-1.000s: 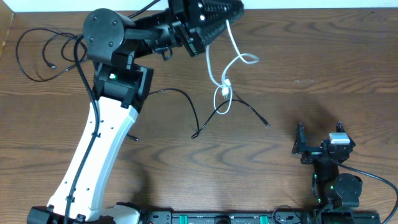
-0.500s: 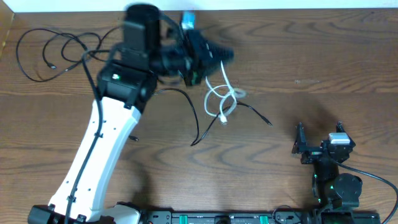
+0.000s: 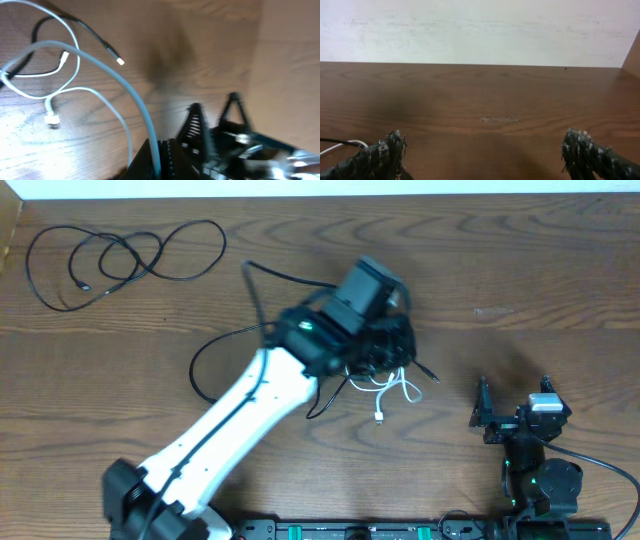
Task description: Untangle cables
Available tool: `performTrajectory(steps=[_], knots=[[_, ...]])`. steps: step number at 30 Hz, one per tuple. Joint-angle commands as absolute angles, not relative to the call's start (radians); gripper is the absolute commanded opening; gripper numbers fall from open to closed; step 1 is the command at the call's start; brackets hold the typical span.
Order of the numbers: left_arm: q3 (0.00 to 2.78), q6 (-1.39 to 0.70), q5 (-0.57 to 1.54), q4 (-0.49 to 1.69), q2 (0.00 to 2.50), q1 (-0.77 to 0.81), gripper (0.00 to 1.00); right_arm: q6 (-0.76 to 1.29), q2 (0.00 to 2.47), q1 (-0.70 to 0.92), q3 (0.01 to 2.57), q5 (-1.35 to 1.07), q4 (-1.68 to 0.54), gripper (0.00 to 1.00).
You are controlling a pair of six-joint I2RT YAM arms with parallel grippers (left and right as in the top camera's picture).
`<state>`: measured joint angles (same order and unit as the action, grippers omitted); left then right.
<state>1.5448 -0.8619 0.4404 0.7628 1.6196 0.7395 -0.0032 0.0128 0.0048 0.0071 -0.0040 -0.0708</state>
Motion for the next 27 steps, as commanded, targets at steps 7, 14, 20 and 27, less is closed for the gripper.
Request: performTrajectory(steps=[7, 14, 20, 27], knots=[[1.554, -0.701, 0.502, 0.751, 1.705, 0.810, 0.08, 0.010, 0.010, 0.017, 0.005, -0.003, -0.075, 0.99], [1.554, -0.621, 0.735, 0.756, 1.699, 0.835, 0.08, 0.010, 0.010, 0.017, 0.005, -0.003, -0.075, 0.99], [1.554, -0.590, 0.604, 0.797, 1.699, 0.929, 0.08, 0.010, 0.010, 0.017, 0.005, -0.003, -0.075, 0.99], [1.554, -0.591, 0.260, 0.896, 1.700, 0.978, 0.44, 0.010, 0.010, 0.017, 0.005, -0.003, -0.075, 0.99]])
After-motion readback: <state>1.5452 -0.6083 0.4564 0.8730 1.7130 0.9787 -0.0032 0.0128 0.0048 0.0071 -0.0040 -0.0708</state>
